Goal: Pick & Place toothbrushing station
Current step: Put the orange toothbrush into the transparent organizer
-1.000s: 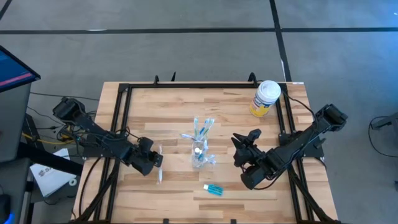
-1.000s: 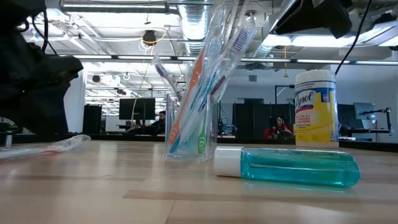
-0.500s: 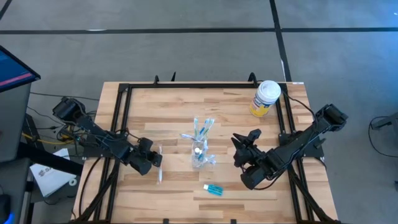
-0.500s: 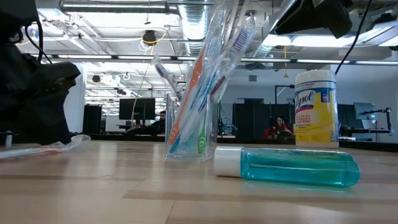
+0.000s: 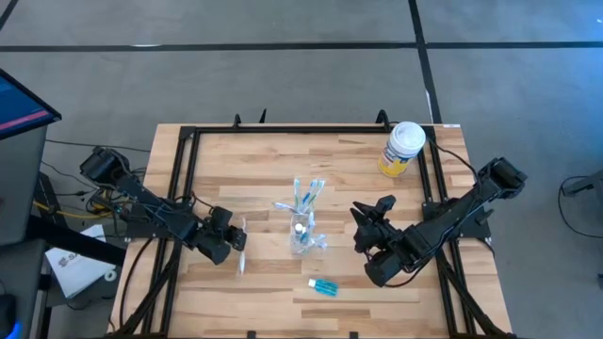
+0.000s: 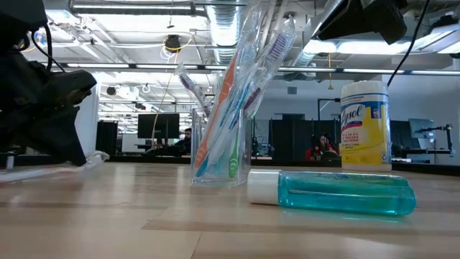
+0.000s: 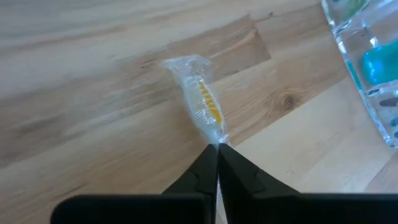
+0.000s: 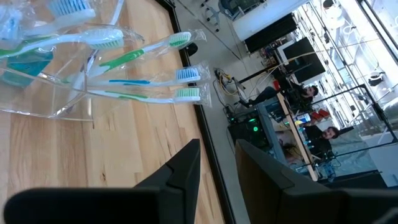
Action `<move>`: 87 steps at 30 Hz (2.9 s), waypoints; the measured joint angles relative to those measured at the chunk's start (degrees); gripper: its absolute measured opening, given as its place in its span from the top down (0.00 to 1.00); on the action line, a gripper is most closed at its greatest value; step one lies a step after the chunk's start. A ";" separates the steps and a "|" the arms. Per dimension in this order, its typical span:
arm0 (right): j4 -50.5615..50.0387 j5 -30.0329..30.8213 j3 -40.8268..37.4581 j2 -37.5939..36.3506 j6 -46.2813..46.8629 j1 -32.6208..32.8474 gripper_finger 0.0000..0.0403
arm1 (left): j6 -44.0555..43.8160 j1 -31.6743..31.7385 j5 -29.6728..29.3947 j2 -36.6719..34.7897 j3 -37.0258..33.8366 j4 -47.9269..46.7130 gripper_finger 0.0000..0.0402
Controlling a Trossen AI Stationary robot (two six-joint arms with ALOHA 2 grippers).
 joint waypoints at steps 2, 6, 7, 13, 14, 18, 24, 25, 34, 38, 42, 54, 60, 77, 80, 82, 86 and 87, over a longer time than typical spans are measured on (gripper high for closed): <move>0.00 0.00 0.00 0.00 0.02 0.00 0.77 | 0.02 0.00 -0.67 0.00 0.00 0.23 1.00; 0.00 0.00 0.00 0.00 0.02 0.00 0.77 | 1.84 -0.07 -2.14 0.00 0.00 1.84 1.00; 0.00 0.00 0.00 0.00 0.02 0.00 0.77 | 2.78 -0.06 -2.61 0.00 0.00 2.78 1.00; 0.02 -0.03 0.00 0.00 1.52 0.00 0.77 | 11.80 -0.04 -6.25 0.00 0.02 11.01 1.00; 0.02 -0.03 0.00 0.00 1.88 0.00 0.77 | 13.69 -0.04 -6.82 0.00 0.02 12.47 1.00; 0.02 -0.04 0.00 0.00 1.94 0.00 0.77 | 22.15 -0.04 -9.31 0.00 0.02 18.71 1.00; 1.31 -0.02 0.00 0.00 1.95 -0.02 0.77 | 34.30 -0.04 -10.86 0.00 0.02 28.31 1.00; 1.84 -0.03 0.00 0.00 1.94 -0.02 0.77 | 36.43 -0.04 -10.96 0.00 0.02 30.08 1.00; 8.20 -0.02 0.00 0.00 1.43 -1.47 0.77 | 56.79 -0.05 -11.61 -0.01 0.04 47.10 1.00; 12.13 -0.46 0.00 0.00 0.55 -3.04 0.77 | 64.61 -0.04 -11.75 -0.02 0.04 52.61 1.00; 20.18 -7.50 0.00 0.00 -6.79 -4.95 0.77 | 69.69 -0.04 -11.86 -0.02 0.04 56.10 1.00; 49.78 -36.39 0.02 0.00 -28.43 -11.65 0.82 | 87.24 -0.04 -11.74 -0.02 0.09 67.02 1.00; 53.58 -46.29 0.02 0.00 -28.59 -14.44 0.82 | 92.14 -0.04 -11.63 -0.02 0.22 70.94 1.00; 58.17 -52.48 0.02 0.00 -28.59 -17.36 0.83 | 100.52 6.38 0.97 -0.02 7.11 70.97 1.00; 59.73 -52.52 0.02 0.00 -28.57 -17.57 0.83 | 100.54 7.30 2.21 -0.02 7.39 70.94 1.00; 60.45 -53.04 0.02 0.00 -28.59 -17.65 0.83 | 100.53 7.95 3.32 -0.02 7.39 70.94 1.00; 61.99 -57.40 0.02 0.00 -28.57 -18.41 0.83 | 100.52 9.08 4.03 -0.02 7.39 70.97 1.00; 62.22 -58.28 0.02 0.00 -28.54 -18.69 0.83 | 100.52 9.36 4.07 -0.02 7.39 70.97 1.00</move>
